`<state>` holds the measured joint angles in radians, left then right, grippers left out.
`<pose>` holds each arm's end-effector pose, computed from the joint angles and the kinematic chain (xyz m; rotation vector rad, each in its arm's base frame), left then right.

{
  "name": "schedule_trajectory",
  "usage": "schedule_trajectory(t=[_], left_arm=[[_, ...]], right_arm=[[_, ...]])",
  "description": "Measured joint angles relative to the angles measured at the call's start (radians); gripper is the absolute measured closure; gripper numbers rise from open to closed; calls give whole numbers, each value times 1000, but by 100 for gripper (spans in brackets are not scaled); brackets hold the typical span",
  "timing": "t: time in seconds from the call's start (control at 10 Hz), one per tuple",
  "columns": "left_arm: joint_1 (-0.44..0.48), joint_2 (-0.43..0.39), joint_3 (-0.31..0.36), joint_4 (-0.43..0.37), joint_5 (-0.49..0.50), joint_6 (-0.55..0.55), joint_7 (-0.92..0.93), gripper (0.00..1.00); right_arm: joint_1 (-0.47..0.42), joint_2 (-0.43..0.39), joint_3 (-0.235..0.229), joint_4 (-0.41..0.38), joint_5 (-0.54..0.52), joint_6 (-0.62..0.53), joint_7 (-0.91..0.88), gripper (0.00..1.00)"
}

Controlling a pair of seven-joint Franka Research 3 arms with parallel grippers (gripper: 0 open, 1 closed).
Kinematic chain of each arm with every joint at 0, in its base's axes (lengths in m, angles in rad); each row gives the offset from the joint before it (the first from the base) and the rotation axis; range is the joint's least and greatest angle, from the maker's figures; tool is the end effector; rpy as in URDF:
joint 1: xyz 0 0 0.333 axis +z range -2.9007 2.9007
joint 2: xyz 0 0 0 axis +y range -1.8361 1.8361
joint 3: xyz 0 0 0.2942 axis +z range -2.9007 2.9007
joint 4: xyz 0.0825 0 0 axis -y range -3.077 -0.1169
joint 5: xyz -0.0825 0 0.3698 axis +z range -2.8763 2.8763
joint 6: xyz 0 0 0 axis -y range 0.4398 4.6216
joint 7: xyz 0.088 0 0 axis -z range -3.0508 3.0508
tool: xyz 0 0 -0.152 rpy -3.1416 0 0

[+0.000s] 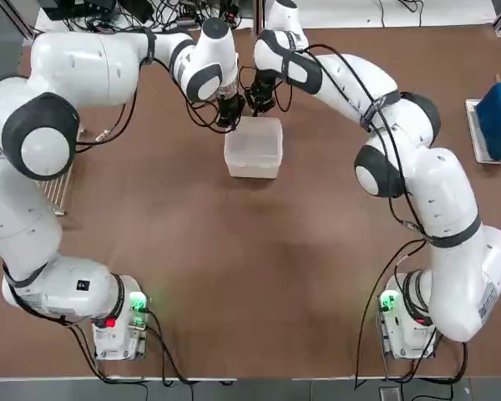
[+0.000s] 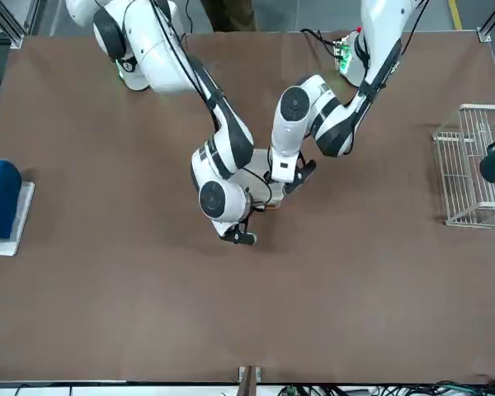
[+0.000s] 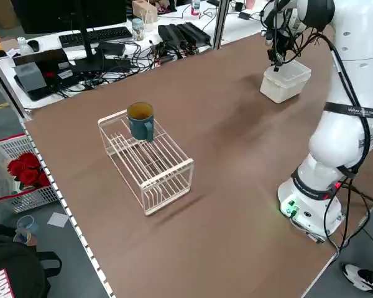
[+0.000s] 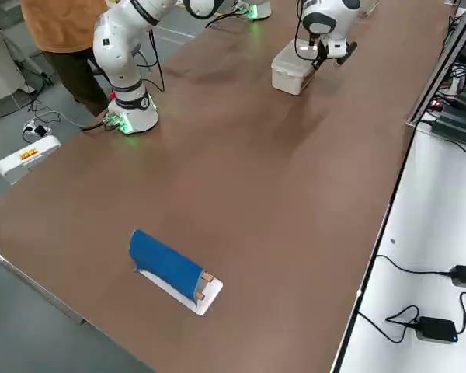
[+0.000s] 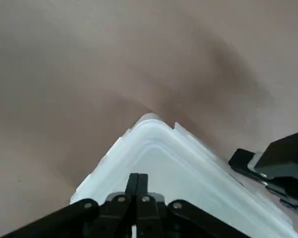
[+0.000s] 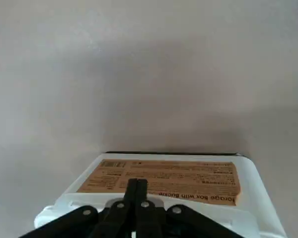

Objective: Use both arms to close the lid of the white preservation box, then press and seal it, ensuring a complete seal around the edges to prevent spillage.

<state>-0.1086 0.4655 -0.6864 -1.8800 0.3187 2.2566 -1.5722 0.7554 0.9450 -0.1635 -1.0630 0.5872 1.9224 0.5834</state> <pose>0.4516 -0.4157 0.2575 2.9394 0.9642 -0.0353 0.5565 0.4902 0.2122 -2.8062 0.2179 0.4125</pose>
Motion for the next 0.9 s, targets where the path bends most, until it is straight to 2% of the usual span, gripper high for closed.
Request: schedule_trajectory(t=[0.9], left_arm=[[3, -3, -4, -4, -1, 0, -1, 99]], right_arm=[[32, 0, -21, 0, -21, -11, 30, 99]])
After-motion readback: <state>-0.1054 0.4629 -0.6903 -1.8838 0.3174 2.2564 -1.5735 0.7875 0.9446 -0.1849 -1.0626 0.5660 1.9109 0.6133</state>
